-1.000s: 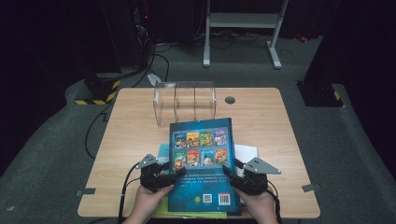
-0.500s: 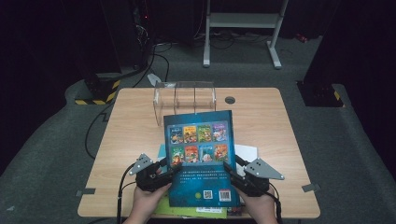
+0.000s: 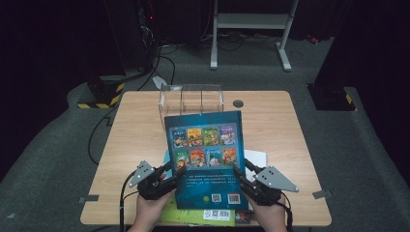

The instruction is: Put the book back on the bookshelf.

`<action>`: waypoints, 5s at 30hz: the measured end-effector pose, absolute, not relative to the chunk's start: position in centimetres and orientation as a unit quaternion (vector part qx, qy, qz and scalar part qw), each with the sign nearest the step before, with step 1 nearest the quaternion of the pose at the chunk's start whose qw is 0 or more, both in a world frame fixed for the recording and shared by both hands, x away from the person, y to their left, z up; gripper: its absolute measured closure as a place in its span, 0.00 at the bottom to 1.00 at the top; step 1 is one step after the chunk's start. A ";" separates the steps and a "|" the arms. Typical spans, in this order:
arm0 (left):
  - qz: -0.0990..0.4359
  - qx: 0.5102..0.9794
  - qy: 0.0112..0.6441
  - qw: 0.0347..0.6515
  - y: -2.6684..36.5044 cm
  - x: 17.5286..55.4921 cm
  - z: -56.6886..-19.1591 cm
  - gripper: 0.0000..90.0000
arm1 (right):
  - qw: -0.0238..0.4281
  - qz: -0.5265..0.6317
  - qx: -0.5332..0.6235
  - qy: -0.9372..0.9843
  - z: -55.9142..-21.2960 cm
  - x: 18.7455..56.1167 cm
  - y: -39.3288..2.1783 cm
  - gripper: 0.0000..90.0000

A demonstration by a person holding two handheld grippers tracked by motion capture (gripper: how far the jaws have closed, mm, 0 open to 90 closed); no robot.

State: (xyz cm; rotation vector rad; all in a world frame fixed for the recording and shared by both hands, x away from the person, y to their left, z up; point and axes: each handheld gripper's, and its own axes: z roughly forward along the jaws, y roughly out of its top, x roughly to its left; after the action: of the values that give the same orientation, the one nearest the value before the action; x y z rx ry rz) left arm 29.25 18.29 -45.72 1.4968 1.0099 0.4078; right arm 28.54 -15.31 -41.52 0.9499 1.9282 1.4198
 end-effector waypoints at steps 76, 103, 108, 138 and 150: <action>0.276 0.636 0.358 0.625 17.6 27.5 -44.3 0.51 | 0.355 0.580 0.308 0.665 -40.8 26.1 -15.5 0.68; 0.275 0.631 0.345 0.638 17.8 26.6 -43.1 0.46 | 0.252 0.581 0.290 0.717 -39.8 27.6 -15.0 0.44; 0.273 0.630 0.347 0.639 17.8 26.5 -43.1 0.46 | 0.290 0.583 0.263 0.712 -39.9 27.2 -14.7 0.47; 0.265 0.632 0.372 0.626 18.2 27.4 -42.9 0.39 | 0.261 0.583 0.228 0.734 -40.0 27.6 -14.2 0.68; 0.250 0.634 0.400 0.613 19.1 28.3 -43.6 0.42 | 0.258 0.581 0.216 0.741 -40.0 27.4 -14.1 0.81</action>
State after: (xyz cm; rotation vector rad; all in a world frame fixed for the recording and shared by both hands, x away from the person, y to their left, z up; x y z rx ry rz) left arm 28.30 19.07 -43.64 1.4621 0.9227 0.5767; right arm 27.38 -14.08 -40.02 0.5861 2.0091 1.5757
